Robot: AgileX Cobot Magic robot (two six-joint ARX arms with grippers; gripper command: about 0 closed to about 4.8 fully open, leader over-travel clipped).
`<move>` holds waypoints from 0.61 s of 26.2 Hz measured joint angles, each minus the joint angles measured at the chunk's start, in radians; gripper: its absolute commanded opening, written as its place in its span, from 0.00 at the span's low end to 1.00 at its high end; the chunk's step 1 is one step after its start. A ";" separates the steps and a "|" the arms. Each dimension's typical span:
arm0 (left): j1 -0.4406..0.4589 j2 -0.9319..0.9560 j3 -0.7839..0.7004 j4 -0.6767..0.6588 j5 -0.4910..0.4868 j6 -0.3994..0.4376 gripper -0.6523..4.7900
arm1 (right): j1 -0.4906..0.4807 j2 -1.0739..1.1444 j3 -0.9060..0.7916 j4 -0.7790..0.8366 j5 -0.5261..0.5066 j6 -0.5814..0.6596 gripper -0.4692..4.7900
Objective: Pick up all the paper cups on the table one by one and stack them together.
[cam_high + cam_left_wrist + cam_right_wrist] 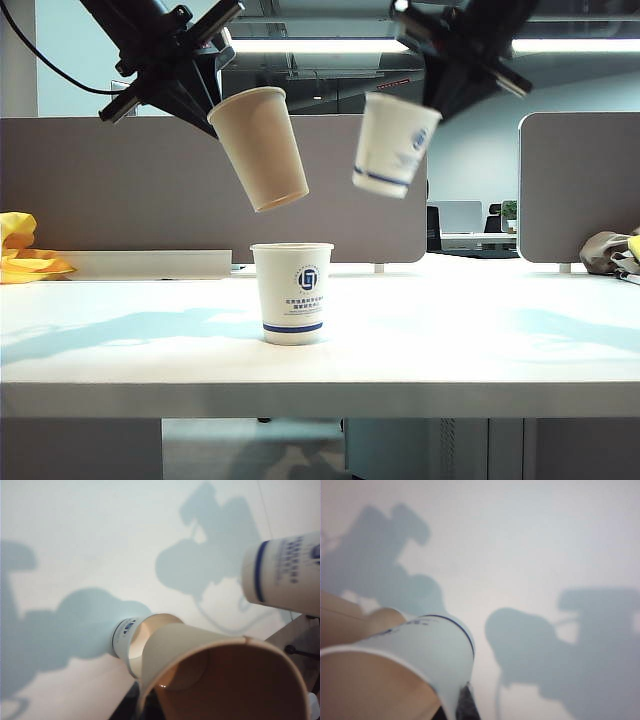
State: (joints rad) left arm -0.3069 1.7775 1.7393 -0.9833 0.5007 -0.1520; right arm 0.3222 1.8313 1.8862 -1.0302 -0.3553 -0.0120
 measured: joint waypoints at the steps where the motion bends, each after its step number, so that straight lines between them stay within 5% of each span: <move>1: 0.000 0.003 0.000 0.001 -0.004 0.000 0.11 | 0.000 -0.002 0.016 0.001 -0.014 0.006 0.09; 16: -0.056 0.090 -0.001 0.006 -0.023 -0.002 0.11 | 0.082 -0.007 0.094 0.042 -0.035 0.023 0.09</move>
State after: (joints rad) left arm -0.3630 1.8671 1.7386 -0.9771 0.4782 -0.1539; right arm 0.4038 1.8244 1.9800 -0.9878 -0.3901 0.0109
